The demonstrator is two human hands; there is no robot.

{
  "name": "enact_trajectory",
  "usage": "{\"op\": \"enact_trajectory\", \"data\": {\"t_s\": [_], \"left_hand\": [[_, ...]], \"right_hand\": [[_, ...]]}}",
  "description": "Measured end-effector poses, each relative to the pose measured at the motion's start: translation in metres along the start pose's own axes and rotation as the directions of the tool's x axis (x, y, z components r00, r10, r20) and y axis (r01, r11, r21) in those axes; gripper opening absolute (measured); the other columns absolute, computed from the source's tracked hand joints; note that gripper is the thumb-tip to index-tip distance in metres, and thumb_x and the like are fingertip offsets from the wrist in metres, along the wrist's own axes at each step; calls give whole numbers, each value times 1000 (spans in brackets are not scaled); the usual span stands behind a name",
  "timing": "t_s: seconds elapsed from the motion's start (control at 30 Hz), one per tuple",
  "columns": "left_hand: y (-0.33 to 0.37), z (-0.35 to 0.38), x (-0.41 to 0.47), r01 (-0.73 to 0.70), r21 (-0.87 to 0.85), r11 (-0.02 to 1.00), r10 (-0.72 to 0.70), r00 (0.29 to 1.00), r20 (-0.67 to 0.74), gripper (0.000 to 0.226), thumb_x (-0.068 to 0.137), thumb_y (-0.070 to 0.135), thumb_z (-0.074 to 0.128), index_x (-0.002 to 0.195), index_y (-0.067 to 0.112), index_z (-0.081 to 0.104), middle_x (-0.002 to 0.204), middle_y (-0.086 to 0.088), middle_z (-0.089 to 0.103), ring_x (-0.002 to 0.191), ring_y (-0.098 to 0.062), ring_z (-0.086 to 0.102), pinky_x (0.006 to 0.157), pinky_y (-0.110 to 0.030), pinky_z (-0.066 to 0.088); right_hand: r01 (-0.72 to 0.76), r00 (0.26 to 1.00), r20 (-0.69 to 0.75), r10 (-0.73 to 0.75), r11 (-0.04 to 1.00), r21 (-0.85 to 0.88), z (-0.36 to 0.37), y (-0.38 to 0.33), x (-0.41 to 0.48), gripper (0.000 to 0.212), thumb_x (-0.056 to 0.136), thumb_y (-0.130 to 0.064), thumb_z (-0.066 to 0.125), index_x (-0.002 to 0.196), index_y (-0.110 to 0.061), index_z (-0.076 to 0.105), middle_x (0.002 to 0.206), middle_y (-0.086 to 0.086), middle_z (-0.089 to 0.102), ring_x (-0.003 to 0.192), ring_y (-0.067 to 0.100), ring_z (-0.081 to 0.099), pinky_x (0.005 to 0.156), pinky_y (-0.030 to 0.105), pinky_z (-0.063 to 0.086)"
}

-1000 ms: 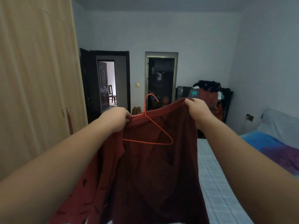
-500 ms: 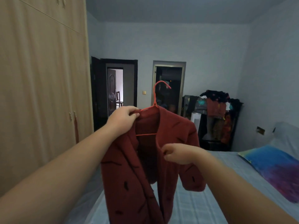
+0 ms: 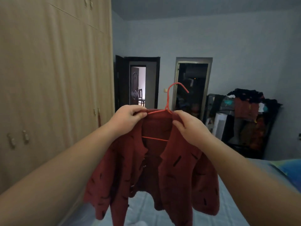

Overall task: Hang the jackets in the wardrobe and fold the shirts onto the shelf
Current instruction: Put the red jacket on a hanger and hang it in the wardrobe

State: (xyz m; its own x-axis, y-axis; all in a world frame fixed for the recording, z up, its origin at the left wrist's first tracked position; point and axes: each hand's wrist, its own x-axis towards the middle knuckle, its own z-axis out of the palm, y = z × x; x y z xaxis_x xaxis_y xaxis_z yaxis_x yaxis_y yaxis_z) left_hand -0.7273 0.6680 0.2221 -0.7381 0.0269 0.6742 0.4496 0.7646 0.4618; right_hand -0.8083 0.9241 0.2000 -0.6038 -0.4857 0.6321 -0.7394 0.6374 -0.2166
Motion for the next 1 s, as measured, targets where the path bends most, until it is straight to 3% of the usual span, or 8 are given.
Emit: {"op": "enact_trajectory", "data": {"t_s": [0.1, 0.27, 0.37, 0.5, 0.6, 0.7, 0.83, 1.0], "left_hand": [[-5, -9, -9, 49, 89, 995, -46, 998, -36, 12, 95, 26, 62, 93, 36, 68, 86, 21, 69, 87, 5, 62, 83, -25, 48], [-7, -15, -29, 106, 230, 967, -105, 994, -14, 20, 92, 35, 55, 108, 33, 67, 102, 15, 72, 100, -6, 65, 92, -36, 51], [-5, -22, -40, 138, 292, 946, -125, 990, -64, 26, 94, 30, 57, 116, 31, 70, 114, 13, 72, 108, -5, 64, 95, -32, 50], [-8, -41, -56, 204, 400, 894, -189, 979, -76, 31, 96, 20, 61, 125, 26, 68, 123, 9, 69, 115, -3, 60, 97, -15, 44], [-12, -71, -83, 254, 477, 842, -241, 967, -89, 27, 96, 20, 60, 121, 24, 70, 114, 9, 72, 105, -1, 61, 86, -7, 40], [-12, -111, -117, 348, 554, 756, -274, 937, -216, 21, 97, 25, 57, 114, 24, 69, 106, 4, 73, 101, -15, 63, 85, -28, 48], [-12, -173, -158, 476, 596, 646, -324, 879, -351, 21, 98, 32, 55, 116, 29, 66, 109, 5, 72, 103, -18, 63, 84, -31, 49], [-8, -252, -223, 503, 621, 601, -346, 864, -365, 8, 99, 28, 54, 100, 24, 60, 88, 7, 61, 89, -18, 59, 73, -31, 41]], "right_hand": [[6, 1000, -10, -5, 994, 111, 24, -7, -5, 27, 99, -33, 50, 126, -31, 48, 108, 2, 69, 101, 29, 64, 79, 37, 49], [91, 993, 50, -109, 957, 274, 48, -29, 12, 22, 99, -32, 50, 121, -32, 56, 110, -2, 69, 104, 22, 63, 88, 40, 50], [156, 982, 61, -179, 949, 273, 63, -48, 28, 25, 99, -37, 45, 121, -31, 57, 114, -3, 68, 107, 22, 62, 89, 42, 50], [226, 962, 80, -260, 929, 293, 84, -82, 42, 24, 100, -39, 41, 115, -28, 57, 106, -3, 68, 100, 23, 63, 83, 44, 51], [317, 930, 64, -361, 881, 352, 99, -112, 42, 21, 100, -36, 44, 114, -29, 58, 105, -5, 68, 99, 22, 63, 82, 41, 50], [321, 926, 66, -371, 869, 377, 117, -136, 45, 20, 99, -41, 45, 112, -31, 55, 102, -6, 68, 96, 24, 63, 79, 40, 50], [292, 897, 174, -407, 840, 458, 133, -183, 54, 19, 97, -47, 43, 96, -29, 48, 83, -6, 61, 85, 27, 62, 74, 45, 51], [448, 746, 231, -625, 727, 520, 126, -284, 59, 22, 94, -40, 55, 76, -29, 47, 70, -7, 56, 72, 15, 58, 69, 40, 48]]}}
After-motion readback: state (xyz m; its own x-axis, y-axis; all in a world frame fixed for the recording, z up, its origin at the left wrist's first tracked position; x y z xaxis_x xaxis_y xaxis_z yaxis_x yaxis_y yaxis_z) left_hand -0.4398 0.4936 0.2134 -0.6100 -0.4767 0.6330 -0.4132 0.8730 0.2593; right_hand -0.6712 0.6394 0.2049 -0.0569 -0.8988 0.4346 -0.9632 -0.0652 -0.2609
